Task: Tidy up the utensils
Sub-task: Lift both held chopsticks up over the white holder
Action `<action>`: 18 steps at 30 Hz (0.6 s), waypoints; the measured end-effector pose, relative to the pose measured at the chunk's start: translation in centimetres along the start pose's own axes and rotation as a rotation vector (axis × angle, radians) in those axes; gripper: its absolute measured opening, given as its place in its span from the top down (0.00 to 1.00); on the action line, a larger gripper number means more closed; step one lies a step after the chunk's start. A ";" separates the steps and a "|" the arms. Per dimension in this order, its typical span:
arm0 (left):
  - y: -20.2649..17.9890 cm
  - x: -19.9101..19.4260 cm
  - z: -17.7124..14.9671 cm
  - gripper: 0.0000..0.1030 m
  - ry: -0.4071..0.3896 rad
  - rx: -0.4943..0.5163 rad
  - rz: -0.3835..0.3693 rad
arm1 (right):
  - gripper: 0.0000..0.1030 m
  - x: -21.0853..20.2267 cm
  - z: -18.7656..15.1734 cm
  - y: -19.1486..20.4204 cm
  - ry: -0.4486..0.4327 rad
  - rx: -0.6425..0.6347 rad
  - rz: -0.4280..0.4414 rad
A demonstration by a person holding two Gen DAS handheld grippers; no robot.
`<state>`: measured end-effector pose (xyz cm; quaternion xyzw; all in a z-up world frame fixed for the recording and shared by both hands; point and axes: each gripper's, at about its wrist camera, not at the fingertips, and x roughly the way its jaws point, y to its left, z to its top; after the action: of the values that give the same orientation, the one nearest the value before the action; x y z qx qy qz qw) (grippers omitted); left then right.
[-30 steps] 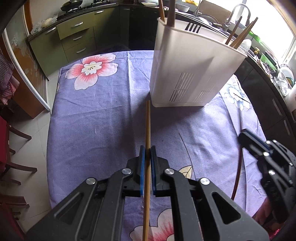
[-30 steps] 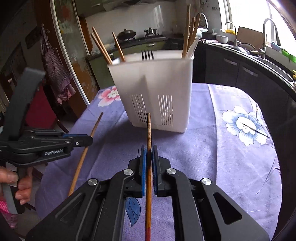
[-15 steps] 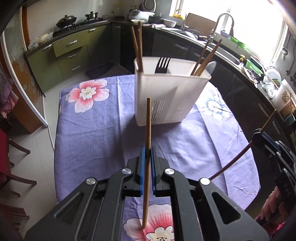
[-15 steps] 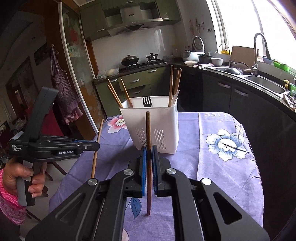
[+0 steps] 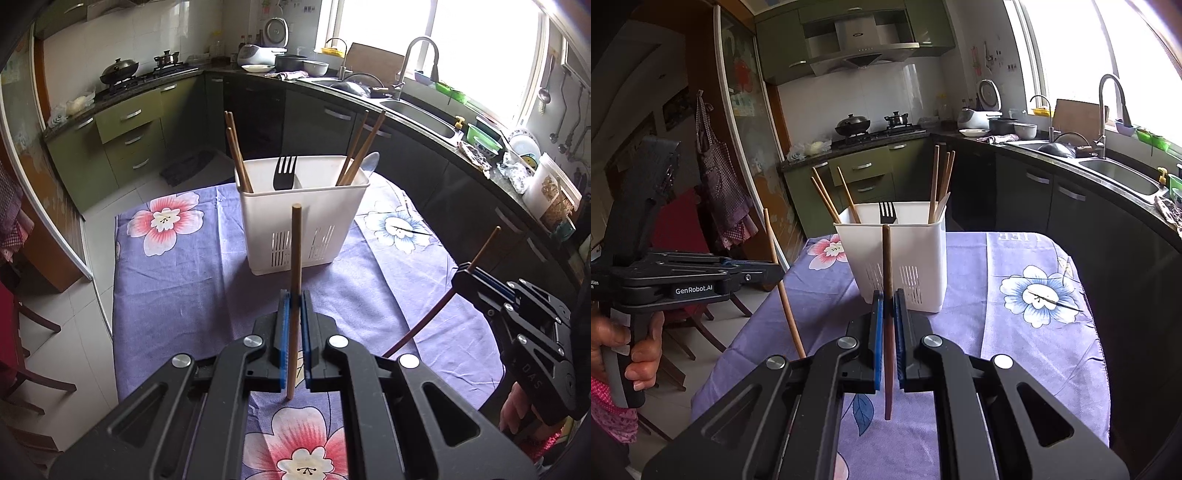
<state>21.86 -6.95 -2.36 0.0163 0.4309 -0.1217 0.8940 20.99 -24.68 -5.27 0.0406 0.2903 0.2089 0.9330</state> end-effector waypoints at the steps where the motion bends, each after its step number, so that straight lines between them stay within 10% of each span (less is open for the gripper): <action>1: -0.1 0.0 0.1 0.94 -0.001 0.001 -0.002 | 0.94 0.0 0.1 0.0 0.000 0.000 0.000; 18: -1.0 -1.6 3.6 0.94 -0.025 0.026 -0.034 | 0.93 0.3 3.2 0.8 -0.020 -0.057 0.005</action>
<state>23.44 -8.08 1.28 0.0188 0.4184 -0.1427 0.8968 22.67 -23.68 -2.63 0.0167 0.2747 0.2190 0.9361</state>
